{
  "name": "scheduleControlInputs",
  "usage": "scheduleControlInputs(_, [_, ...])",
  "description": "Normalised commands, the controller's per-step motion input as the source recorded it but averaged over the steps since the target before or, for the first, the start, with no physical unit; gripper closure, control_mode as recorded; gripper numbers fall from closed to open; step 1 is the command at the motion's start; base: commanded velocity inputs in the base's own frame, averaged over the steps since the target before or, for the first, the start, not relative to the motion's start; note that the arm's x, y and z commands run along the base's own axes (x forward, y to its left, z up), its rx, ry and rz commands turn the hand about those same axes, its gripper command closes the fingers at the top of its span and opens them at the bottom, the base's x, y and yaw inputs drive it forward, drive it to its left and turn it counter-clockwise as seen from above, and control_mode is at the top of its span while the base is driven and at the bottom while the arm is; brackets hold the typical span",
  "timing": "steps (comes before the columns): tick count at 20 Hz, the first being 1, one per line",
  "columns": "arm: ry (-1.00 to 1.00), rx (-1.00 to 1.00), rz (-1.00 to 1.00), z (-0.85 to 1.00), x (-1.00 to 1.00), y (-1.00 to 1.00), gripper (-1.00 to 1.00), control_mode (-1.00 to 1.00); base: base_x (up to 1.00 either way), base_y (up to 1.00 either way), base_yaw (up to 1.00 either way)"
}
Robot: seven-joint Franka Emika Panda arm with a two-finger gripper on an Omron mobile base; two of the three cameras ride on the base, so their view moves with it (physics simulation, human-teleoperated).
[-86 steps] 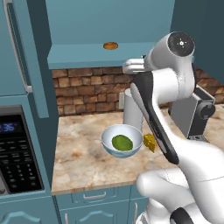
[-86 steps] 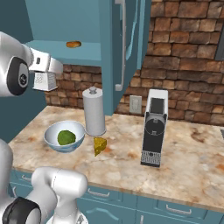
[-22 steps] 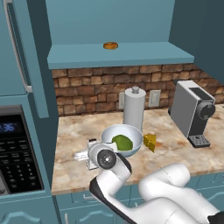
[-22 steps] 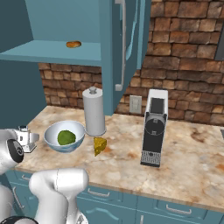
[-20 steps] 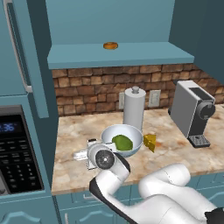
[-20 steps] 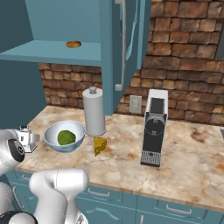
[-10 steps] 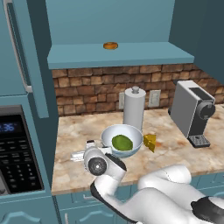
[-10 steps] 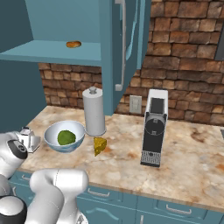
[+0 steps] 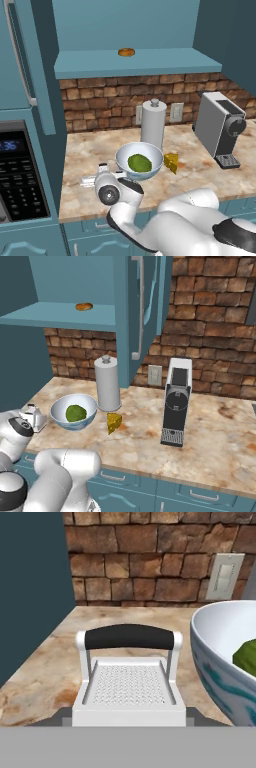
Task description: Pick the cheese from the fridge and the cheese grater from the cabinet and place them next to the salad bowl.
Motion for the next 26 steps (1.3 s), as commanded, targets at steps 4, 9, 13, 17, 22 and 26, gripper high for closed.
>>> scheduleControlInputs(4, [0.0,0.0,-0.02,-0.11,0.11,0.0,1.0,-1.0,0.0,0.0,0.0])
scheduleControlInputs(9, [0.0,0.0,-0.02,-0.15,0.15,0.0,1.0,-1.0,0.0,0.0,0.0])
scheduleControlInputs(13, [-0.06,0.0,-0.01,-0.15,0.15,0.0,1.0,-1.0,0.0,0.0,0.0])
scheduleControlInputs(17, [-0.09,-0.01,-0.06,-0.19,0.16,0.0,1.0,-1.0,0.0,0.0,0.0])
scheduleControlInputs(22, [-0.01,0.0,-0.09,-0.17,0.18,0.0,1.0,-1.0,0.0,0.0,0.0])
scheduleControlInputs(26, [0.0,0.0,-0.08,-0.15,0.13,0.0,1.0,-1.0,0.0,0.0,0.0])
